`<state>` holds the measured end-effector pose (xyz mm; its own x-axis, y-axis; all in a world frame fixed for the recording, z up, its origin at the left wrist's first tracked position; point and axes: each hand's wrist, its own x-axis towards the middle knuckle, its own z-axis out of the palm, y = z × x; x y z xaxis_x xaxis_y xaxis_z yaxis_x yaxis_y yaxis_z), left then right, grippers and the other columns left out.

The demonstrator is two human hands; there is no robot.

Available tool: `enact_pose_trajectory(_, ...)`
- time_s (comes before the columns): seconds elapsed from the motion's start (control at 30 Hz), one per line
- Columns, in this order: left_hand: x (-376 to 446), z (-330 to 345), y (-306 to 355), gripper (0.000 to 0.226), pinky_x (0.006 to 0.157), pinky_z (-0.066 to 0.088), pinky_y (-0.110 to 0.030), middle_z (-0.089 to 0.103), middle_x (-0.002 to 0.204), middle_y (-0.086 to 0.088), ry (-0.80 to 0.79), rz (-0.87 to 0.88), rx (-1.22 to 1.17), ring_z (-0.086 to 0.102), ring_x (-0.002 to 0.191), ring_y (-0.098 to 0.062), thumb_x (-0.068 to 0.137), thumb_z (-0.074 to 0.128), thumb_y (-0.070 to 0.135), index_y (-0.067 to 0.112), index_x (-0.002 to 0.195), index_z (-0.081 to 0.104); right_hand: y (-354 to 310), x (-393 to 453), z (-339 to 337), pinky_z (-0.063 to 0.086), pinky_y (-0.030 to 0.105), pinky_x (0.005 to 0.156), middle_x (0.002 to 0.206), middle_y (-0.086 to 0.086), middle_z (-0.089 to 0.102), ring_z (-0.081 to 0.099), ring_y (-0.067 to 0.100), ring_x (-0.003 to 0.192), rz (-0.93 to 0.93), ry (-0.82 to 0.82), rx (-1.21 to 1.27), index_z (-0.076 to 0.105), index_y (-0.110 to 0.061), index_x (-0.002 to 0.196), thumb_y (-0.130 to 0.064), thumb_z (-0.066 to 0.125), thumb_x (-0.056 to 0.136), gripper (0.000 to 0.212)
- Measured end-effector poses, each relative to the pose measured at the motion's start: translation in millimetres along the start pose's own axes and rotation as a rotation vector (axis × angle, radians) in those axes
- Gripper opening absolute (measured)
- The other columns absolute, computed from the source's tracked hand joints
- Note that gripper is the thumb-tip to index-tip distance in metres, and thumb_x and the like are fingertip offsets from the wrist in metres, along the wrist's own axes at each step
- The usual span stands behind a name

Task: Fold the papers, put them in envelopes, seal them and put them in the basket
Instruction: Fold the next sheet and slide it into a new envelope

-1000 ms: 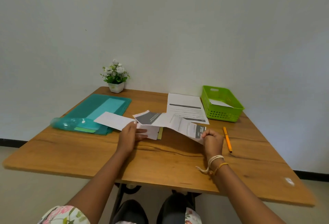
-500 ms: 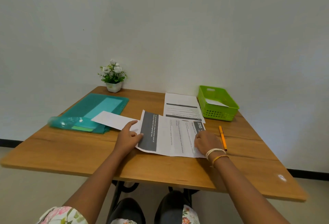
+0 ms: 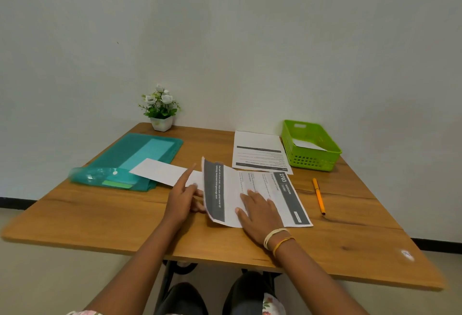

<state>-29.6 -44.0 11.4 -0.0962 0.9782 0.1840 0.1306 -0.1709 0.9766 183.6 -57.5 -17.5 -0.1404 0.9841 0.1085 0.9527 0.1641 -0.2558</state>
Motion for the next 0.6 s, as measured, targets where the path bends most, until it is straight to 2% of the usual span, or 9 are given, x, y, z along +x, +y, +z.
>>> enact_pose_trajectory(0.1, -5, 12, 6, 0.038, 0.048, 0.055, -0.025, 0.074, 0.090, -0.007, 0.041, -0.062, -0.118, 0.069, 0.061, -0.019, 0.105, 0.033, 0.025, 0.033, 0.142, 0.035, -1, -3, 1, 0.012, 0.043, 0.119, 0.156, -0.003, 0.024, 0.017, 0.017, 0.145, 0.001, 0.033, 0.016, 0.031, -0.028, 0.145, -0.050, 0.028, 0.098, 0.052)
enact_pose_trajectory(0.17, -10, 20, 4, 0.036, 0.055, 0.057, -0.025, 0.072, 0.097, -0.004, 0.066, -0.033, -0.027, 0.071, 0.071, -0.020, 0.104, 0.035, 0.027, 0.029, 0.139, 0.041, -1, -6, 0, 0.013, 0.042, 0.119, 0.155, -0.004, 0.027, 0.020, 0.017, 0.145, 0.022, 0.061, 0.035, 0.034, -0.029, 0.144, -0.049, 0.029, 0.098, 0.051)
enact_pose_trajectory(0.33, -20, 31, 0, 0.025, 0.069, 0.056, -0.019, 0.059, 0.126, 0.004, 0.053, 0.062, 0.211, 0.061, 0.102, -0.014, 0.095, 0.055, 0.018, 0.031, 0.116, 0.060, 0, -12, -1, 0.019, 0.039, 0.119, 0.152, -0.006, 0.033, 0.027, 0.013, 0.142, 0.016, 0.088, 0.097, 0.040, -0.030, 0.141, -0.047, 0.031, 0.099, 0.046)
enact_pose_trajectory(0.5, -13, 42, 1, 0.042, 0.060, 0.044, -0.009, 0.057, 0.131, 0.002, 0.101, -0.009, 0.277, 0.056, 0.086, -0.004, 0.086, 0.070, 0.013, 0.023, 0.125, 0.060, -1, -17, -5, 0.022, 0.036, 0.119, 0.151, -0.006, 0.035, 0.030, 0.013, 0.140, 0.001, 0.086, 0.100, 0.042, -0.030, 0.139, -0.045, 0.036, 0.098, 0.044)
enact_pose_trajectory(0.6, -9, 46, 1, 0.051, 0.065, 0.045, -0.010, 0.059, 0.129, -0.003, 0.098, -0.064, 0.277, 0.056, 0.098, -0.009, 0.080, 0.075, 0.012, 0.023, 0.128, 0.059, -1, -21, -8, 0.023, 0.031, 0.116, 0.149, -0.005, 0.039, 0.034, 0.013, 0.137, -0.008, 0.100, 0.098, 0.044, -0.028, 0.138, -0.041, 0.039, 0.098, 0.042)
